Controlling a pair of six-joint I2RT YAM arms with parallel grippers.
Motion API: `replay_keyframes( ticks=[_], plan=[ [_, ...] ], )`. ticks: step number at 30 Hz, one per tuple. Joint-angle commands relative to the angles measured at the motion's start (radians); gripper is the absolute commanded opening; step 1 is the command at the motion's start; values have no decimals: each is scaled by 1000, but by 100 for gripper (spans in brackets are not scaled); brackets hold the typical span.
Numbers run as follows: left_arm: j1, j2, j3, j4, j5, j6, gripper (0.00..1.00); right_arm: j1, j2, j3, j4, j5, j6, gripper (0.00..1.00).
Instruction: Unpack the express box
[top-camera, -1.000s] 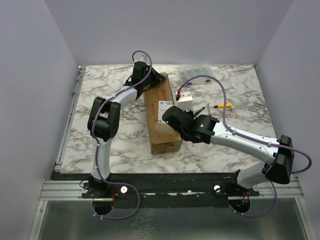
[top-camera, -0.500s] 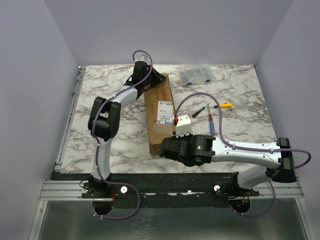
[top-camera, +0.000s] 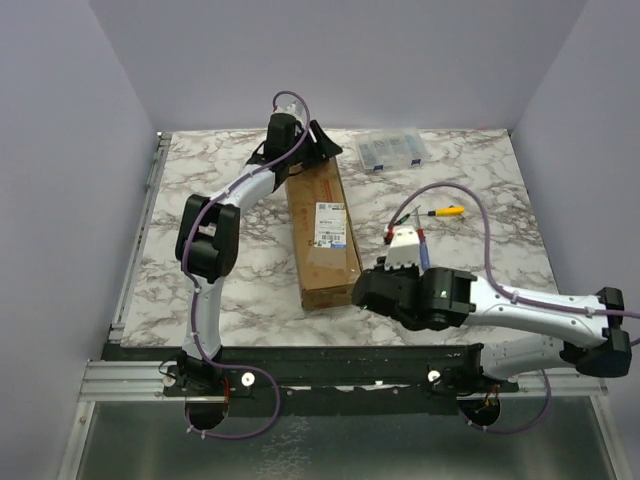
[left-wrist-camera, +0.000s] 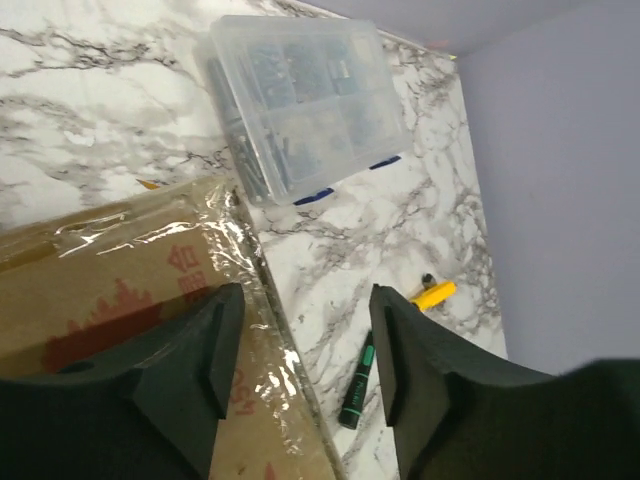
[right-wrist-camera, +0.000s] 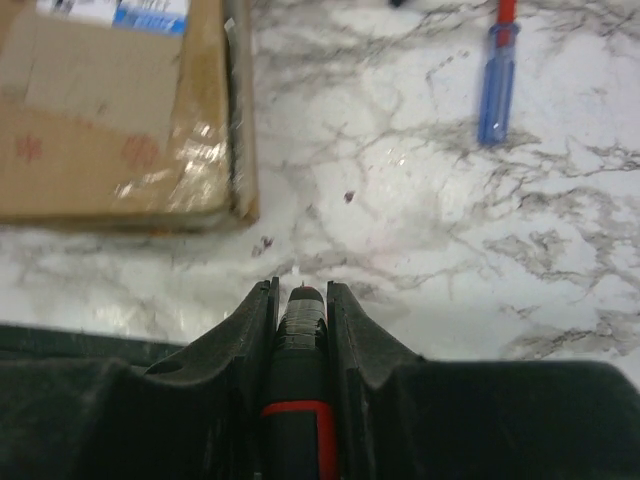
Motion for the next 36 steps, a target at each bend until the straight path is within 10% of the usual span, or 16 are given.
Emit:
replay_keyframes(
  ticks=[1,11,22,27,36],
  plan=[
    [2,-78,35,-204,77,131,69,-180,-137,-121,331,-13,-282,0],
    [4,-490,-200,-409,-106,303,79,-482,-104,-177,703,-254,-662,0],
    [57,-759,-637,-481,-193,352,79,-388,39,-124,828,-335,-628,0],
    [94,-781,-632,-502,-273,343,81,-240,144,-63,972,-397,-589,0],
    [150,-522,-390,-492,-203,277,83,-364,42,-132,944,-317,-652,0]
  ],
)
